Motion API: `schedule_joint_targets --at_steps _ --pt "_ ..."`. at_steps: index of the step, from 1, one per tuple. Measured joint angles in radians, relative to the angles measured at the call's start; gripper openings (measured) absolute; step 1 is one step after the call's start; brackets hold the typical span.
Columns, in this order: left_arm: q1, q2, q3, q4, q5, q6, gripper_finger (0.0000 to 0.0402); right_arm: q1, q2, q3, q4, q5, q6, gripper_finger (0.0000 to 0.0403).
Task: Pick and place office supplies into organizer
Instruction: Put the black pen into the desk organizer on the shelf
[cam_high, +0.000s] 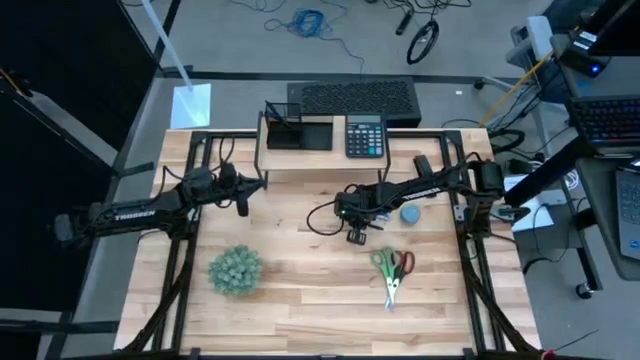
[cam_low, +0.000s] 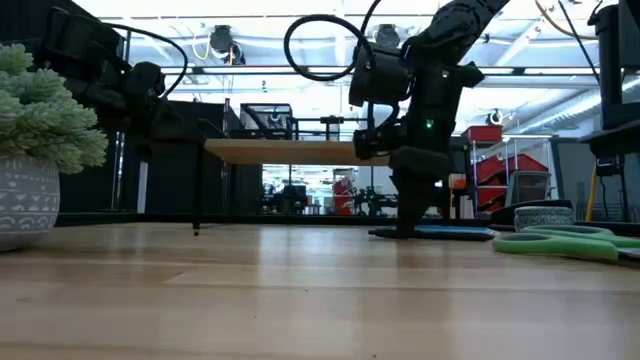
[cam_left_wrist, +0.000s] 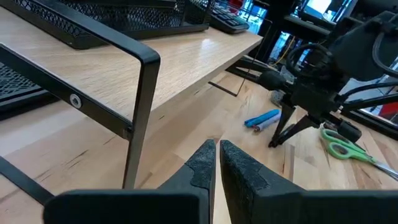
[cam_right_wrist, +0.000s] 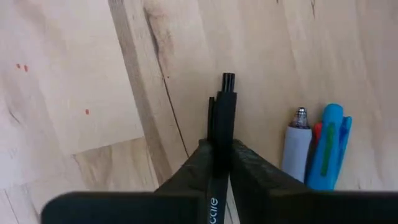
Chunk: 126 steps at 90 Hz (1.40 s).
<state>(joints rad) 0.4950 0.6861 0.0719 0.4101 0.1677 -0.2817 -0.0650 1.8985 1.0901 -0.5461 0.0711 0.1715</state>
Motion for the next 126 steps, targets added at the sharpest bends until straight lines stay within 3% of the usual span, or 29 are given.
schedule_joint_targets --at_steps 35,69,126 --pt "0.0 0.0 0.0 0.0 0.0 0.0 0.001 -0.001 -0.084 -0.007 0.086 -0.001 0.018 0.0013" --pt "0.0 0.0 0.0 0.0 0.0 0.0 0.001 -0.002 -0.102 0.0 0.345 -0.048 0.027 0.0013" --pt "0.0 0.0 0.0 0.0 0.0 0.0 0.001 -0.106 -0.105 0.267 0.632 -0.046 -0.04 0.0012"
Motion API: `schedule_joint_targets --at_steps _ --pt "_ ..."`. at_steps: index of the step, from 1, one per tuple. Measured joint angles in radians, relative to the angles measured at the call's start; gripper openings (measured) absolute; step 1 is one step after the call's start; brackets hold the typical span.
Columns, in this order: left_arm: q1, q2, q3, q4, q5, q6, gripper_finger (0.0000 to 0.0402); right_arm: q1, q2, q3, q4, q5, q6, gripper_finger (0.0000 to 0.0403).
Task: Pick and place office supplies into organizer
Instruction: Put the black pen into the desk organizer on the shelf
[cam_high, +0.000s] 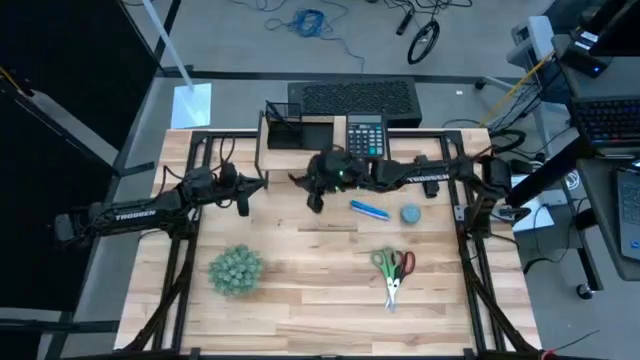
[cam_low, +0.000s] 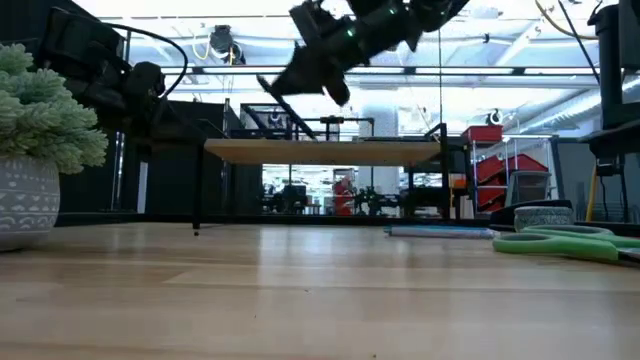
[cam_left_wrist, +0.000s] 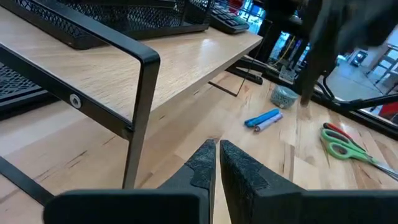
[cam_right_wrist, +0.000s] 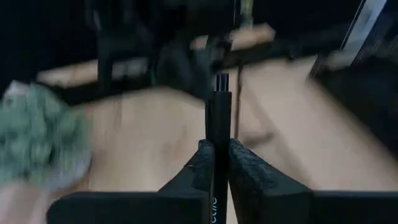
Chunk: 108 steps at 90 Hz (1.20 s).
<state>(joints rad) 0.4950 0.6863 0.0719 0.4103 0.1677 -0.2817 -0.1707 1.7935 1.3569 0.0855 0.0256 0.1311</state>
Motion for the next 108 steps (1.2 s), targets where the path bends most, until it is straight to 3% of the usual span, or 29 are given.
schedule_joint_targets --at_steps 58,85,108 --pt "0.0 0.0 0.0 -0.001 0.0 0.0 0.001 -0.199 0.067 0.145 0.438 0.002 -0.014 0.0012" --pt "0.0 0.0 0.0 0.0 0.0 0.0 0.001 -0.241 0.17 0.279 0.45 0.003 -0.015 0.0012" --pt "0.0 0.0 0.0 0.0 0.0 0.0 0.001 -0.261 0.331 0.484 0.45 0.0 -0.022 0.0012"
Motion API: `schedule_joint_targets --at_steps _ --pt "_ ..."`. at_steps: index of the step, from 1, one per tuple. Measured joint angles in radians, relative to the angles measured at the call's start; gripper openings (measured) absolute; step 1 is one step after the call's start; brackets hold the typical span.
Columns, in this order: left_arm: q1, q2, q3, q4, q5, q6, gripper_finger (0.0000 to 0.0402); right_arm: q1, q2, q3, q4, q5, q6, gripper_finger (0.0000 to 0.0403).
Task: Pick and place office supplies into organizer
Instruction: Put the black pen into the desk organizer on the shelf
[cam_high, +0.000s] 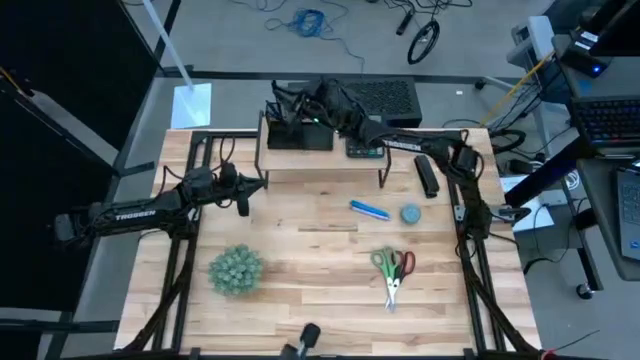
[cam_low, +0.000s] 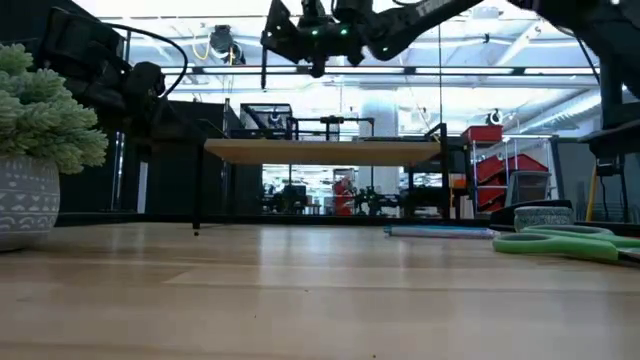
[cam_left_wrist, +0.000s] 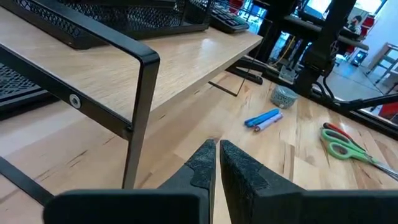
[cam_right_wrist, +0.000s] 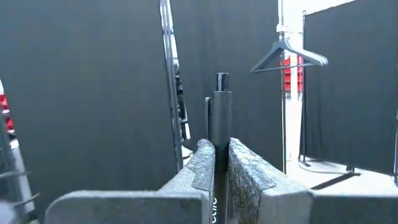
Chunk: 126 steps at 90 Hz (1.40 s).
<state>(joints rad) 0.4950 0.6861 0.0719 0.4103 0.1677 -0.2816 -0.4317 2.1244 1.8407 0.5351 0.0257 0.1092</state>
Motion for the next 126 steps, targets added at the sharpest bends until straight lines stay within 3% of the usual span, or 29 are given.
schedule_joint_targets --at_steps 23,68,112,126 --pt "0.0 0.0 0.0 0.0 0.0 0.0 0.001 -0.022 0.137 0.169 -0.085 -0.002 0.0 0.0012" --pt "0.0 0.0 0.0 0.0 0.0 0.0 0.001 -0.025 0.149 0.173 -0.304 -0.005 -0.048 0.0013" --pt "0.0 0.0 0.0 0.0 0.0 0.0 0.001 -0.005 0.149 0.173 -0.368 -0.003 -0.047 0.0016" --pt "0.0 0.0 0.0 0.0 0.0 0.0 0.001 -0.005 0.149 0.173 -0.397 -0.004 -0.05 0.0035"
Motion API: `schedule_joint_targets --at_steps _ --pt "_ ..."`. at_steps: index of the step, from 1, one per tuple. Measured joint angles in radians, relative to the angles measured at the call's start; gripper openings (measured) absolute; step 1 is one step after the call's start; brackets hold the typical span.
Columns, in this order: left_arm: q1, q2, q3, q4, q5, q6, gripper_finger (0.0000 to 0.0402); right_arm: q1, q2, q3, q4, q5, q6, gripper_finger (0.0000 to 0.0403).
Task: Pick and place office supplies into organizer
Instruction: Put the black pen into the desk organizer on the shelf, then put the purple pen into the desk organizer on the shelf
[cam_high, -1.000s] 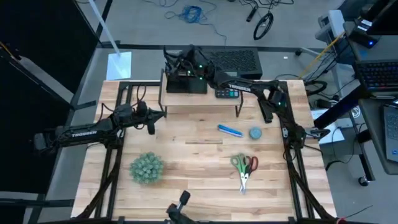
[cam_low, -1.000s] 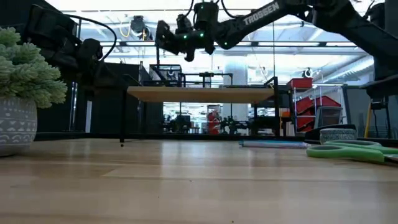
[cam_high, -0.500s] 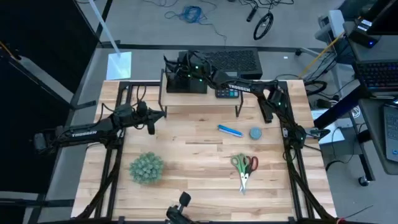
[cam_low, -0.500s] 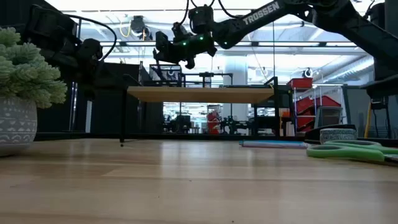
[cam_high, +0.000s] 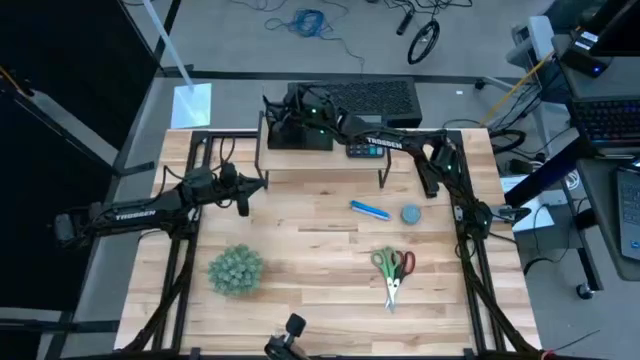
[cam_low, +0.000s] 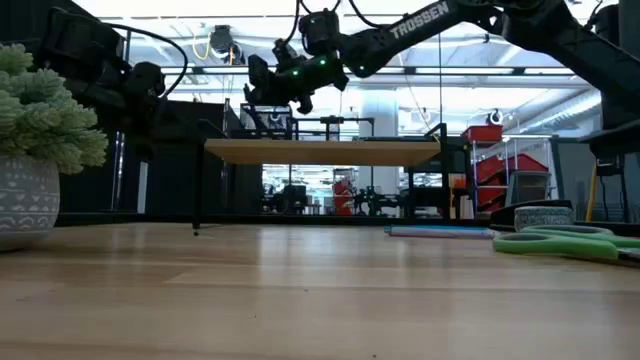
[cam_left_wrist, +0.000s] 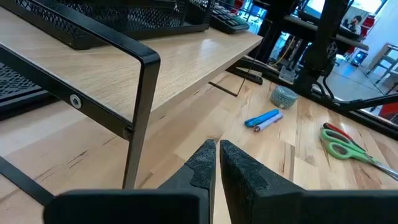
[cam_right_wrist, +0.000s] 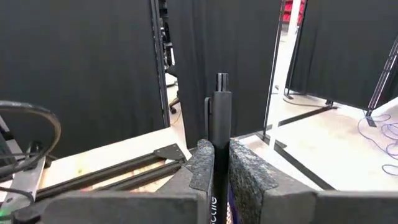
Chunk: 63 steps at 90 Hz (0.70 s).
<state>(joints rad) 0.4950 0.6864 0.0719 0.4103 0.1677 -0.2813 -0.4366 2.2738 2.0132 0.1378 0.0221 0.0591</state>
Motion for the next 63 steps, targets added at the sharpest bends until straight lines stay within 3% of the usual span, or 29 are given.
schedule_joint_targets --at_steps 32,63 --pt "0.0 0.0 0.0 0.0 0.0 0.0 0.001 0.0 0.0 0.0 -0.012 -0.002 0.0 0.0114" --pt "0.0 0.0 0.0 0.0 0.0 0.0 0.001 0.002 0.0 0.0 0.009 -0.002 0.0 0.0132"
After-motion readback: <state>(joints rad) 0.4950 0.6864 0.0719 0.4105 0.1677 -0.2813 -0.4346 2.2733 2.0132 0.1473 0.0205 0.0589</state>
